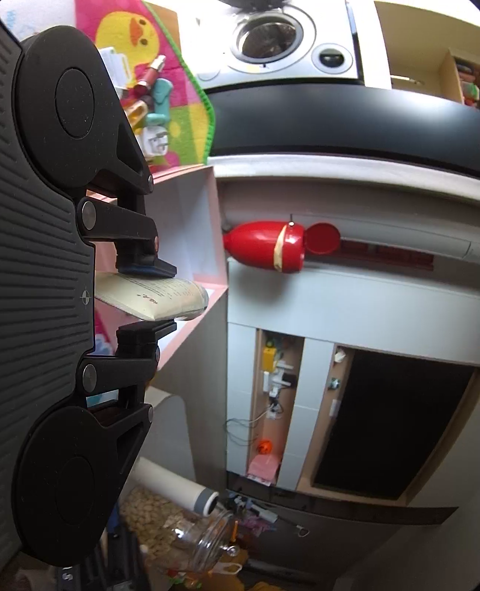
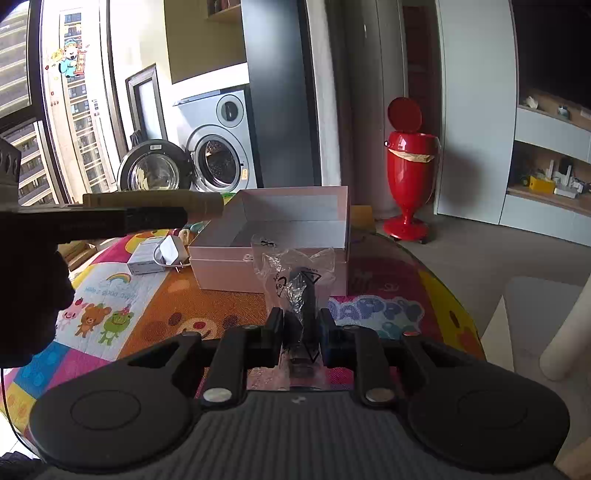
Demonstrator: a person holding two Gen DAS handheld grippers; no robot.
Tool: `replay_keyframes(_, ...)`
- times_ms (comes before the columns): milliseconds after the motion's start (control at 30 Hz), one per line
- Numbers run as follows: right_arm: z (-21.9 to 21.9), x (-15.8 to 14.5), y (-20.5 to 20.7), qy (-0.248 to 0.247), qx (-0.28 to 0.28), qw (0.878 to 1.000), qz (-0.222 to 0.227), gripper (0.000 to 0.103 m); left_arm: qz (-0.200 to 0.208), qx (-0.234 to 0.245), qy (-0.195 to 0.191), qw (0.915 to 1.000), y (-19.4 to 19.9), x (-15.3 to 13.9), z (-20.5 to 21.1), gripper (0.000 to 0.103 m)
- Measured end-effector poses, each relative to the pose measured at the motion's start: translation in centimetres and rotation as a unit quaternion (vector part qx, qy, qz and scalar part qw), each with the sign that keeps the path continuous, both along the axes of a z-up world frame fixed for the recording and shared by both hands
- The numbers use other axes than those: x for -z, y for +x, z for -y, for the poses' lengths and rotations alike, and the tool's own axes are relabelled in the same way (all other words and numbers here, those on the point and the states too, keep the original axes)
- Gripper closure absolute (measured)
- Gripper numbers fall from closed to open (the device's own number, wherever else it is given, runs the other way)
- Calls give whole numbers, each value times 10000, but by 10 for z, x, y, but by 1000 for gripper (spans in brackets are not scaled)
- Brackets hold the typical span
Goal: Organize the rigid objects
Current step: 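Carry the cream tube into the pink box and open the left tool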
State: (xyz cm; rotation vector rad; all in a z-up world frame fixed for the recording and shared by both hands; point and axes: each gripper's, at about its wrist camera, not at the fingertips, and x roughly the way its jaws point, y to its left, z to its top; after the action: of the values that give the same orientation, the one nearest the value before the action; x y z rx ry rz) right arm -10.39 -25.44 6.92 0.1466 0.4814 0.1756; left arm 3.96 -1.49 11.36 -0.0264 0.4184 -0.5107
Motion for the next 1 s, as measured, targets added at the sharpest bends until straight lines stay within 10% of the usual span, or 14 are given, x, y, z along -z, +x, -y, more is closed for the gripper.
replay_keyframes(133,5,10,8,257,17,9997,-44,84,194,-510,-445,9975,50,-2,16,75)
replay_keyframes(300,2,16,10,182,77,9998,-54,84,-339,-805,23,9962,75,18,21,75)
replay_keyframes(533,1,11,25,156,120,9998,-92,87,-905,-912,-683,9894,36,38,-43,75)
replay_keyframes(667,-6,-13,40,-18,0,9997,230,86,-1143,-1078,-398,9868,-9,52,-78,75)
replay_keyframes(800,-10,-8,65,-240,-83,9992,-312,60,-1684,-1346,-246,9762,-42,65,-105,75)
replay_keyframes(1000,-23,42,68,-658,50,9897,-1268,60,-2000,-1497,-307,9678,-62,80,-126,75)
